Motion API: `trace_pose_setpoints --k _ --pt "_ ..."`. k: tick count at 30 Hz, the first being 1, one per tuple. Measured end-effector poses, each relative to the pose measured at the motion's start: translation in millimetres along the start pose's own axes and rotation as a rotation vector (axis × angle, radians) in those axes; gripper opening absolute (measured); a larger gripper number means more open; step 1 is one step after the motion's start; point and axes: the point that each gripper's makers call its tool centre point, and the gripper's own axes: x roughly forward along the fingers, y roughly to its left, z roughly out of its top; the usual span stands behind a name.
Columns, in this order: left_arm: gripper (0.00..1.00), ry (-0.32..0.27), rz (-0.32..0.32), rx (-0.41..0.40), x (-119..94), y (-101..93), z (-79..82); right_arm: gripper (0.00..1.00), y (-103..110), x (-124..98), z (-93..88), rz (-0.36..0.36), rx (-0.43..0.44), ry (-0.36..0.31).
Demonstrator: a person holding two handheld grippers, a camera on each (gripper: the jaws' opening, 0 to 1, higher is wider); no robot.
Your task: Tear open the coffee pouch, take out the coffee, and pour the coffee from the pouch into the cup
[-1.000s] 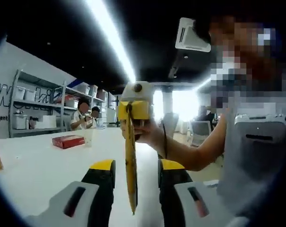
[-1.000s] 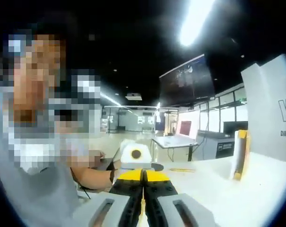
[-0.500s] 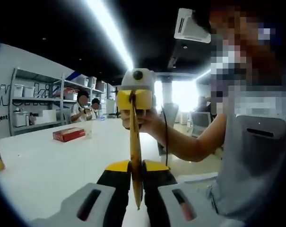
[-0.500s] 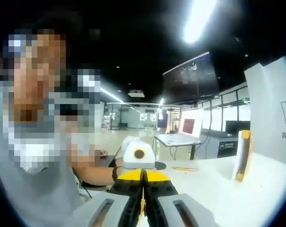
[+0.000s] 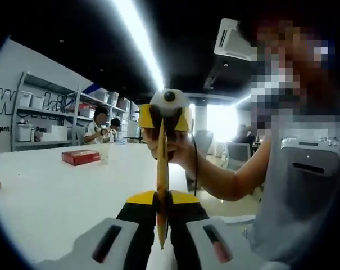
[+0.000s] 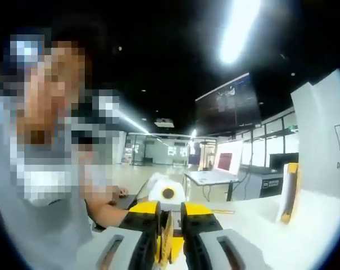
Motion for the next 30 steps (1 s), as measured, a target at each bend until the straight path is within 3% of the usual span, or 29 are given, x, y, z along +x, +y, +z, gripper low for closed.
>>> trace_pose_setpoints --k 6,16,25,28,30 --pt "0.1 -0.03 -0.021 -0.03 1.5 -4.6 3.8 0.16 -2.2 -9.5 -3.0 -0.064 0.06 -0.075" --pt "0.1 0.003 -0.042 -0.041 5.6 -11.4 -0.9 0.11 5.5 -13.5 -8.5 -0.099 0.098 -0.161" --pt "0.11 0.027 -0.059 -0.017 6.3 -18.1 -6.9 0.02 13.3 -9.2 -15.1 -0.081 0.163 -0.125" --pt "0.17 0.008 -0.015 0.059 6.4 -12.4 -4.7 0.02 15.0 -7.2 -19.6 -0.092 0.159 -0.089" --pt "0.24 -0.004 -0.029 0.04 1.5 -15.0 0.7 0.02 14.2 -7.1 -21.8 -0.106 0.147 -0.068"
